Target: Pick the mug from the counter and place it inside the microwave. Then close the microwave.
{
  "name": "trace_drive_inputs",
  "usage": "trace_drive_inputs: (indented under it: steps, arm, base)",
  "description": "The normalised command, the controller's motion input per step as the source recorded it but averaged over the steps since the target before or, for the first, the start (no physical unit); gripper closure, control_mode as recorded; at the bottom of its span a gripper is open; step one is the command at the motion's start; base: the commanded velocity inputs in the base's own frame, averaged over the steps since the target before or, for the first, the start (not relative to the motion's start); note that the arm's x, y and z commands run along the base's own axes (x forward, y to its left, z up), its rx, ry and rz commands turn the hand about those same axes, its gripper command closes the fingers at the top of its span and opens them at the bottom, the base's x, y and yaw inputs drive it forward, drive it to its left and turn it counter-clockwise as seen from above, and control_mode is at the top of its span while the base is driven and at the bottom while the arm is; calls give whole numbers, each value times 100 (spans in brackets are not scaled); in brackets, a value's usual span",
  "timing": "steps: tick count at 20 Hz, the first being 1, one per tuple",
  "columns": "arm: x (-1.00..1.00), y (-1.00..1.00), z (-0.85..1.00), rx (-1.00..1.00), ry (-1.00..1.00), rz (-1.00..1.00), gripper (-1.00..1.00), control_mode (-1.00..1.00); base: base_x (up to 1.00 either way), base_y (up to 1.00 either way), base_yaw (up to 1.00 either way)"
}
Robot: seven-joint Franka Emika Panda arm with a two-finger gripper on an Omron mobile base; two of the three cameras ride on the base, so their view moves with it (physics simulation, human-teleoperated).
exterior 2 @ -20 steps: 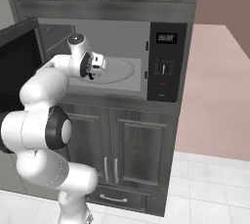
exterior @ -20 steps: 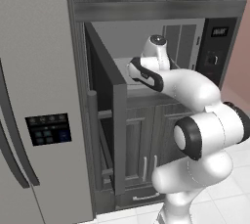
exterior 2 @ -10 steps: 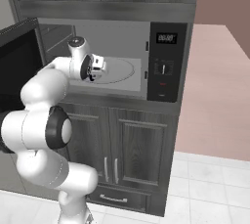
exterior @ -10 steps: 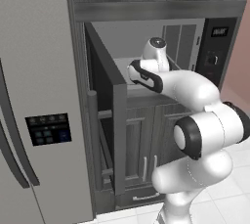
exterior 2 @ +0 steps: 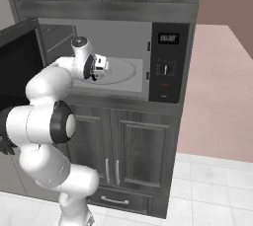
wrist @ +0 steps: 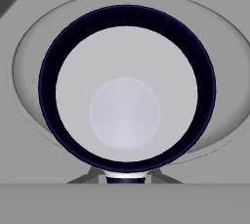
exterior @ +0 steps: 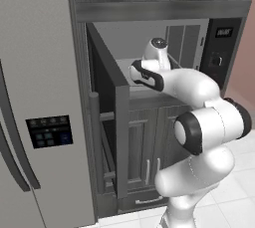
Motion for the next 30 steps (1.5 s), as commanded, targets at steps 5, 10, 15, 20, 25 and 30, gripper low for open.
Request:
trace_drive_inputs:
  steps: [5, 10, 15, 20, 25, 30]
  arm:
    - [20, 0, -1, 0, 1, 0, 100, -100]
    - [8, 0, -7, 0, 1, 0, 100, -100]
    - [1, 0, -18, 0, 0, 0, 100, -100]
    - [8, 0, -15, 0, 0, 0, 100, -100]
    - [12, 0, -8, 0, 0, 0, 100, -100]
    - [5, 0, -1, 0, 0, 0, 100, -100]
  base:
    - [0, 0, 0]
    - [0, 0, 0]
    - [0, 0, 0]
    - [0, 0, 0]
    - [0, 0, 0]
    - [0, 0, 0]
